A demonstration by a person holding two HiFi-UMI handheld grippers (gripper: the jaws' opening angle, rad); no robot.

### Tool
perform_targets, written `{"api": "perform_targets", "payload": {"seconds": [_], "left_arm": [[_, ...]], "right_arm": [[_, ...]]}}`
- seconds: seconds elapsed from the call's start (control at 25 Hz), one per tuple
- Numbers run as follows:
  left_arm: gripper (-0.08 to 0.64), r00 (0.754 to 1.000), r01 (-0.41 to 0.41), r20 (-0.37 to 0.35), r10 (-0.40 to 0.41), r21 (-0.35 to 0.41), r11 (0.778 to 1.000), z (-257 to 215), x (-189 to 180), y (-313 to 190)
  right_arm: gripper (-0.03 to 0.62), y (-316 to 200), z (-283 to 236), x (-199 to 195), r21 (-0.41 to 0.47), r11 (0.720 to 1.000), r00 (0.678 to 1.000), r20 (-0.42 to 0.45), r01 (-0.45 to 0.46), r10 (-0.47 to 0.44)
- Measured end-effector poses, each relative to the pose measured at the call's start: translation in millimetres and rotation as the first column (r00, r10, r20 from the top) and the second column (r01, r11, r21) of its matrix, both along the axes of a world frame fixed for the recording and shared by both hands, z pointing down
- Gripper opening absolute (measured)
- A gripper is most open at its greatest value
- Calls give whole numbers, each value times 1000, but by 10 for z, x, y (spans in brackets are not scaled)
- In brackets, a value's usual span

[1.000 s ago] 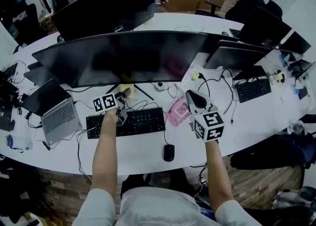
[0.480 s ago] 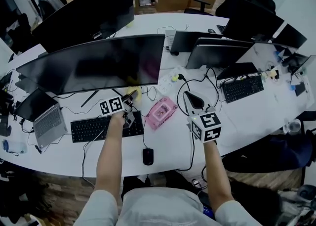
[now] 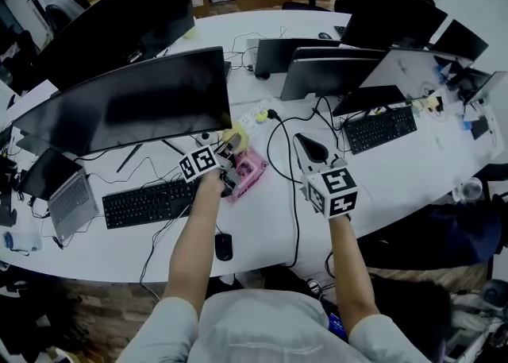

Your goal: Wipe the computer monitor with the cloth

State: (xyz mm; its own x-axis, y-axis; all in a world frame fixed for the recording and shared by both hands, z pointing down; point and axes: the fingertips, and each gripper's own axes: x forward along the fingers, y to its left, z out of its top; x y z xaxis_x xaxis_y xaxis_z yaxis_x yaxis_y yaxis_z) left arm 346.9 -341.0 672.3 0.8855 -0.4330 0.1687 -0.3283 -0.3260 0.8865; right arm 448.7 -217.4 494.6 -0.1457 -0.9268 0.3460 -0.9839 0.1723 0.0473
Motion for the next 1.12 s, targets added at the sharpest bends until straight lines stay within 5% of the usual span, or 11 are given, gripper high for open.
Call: {"api": "perform_targets", "payload": {"seconds": [0.12, 0.32, 0.56, 1.12], "left_arm": [[104, 989, 82, -118, -90, -75, 994, -84, 153, -12], [104, 925, 178, -304, -227, -181, 967, -357, 191, -73], [104, 878, 167, -434, -201, -116, 979, -1115, 186, -158], [104, 795, 179, -590, -138, 11, 984, -2670, 44, -51]], "right_arm": [[23, -27, -38, 54, 7, 1000, 1000, 1, -9, 9], [23, -13, -76, 104, 8, 999, 999, 3, -34, 34], [23, -18, -171, 139, 21, 997, 997, -1, -75, 75], [23, 128, -617, 40, 87, 988, 991, -27, -127, 130]]}}
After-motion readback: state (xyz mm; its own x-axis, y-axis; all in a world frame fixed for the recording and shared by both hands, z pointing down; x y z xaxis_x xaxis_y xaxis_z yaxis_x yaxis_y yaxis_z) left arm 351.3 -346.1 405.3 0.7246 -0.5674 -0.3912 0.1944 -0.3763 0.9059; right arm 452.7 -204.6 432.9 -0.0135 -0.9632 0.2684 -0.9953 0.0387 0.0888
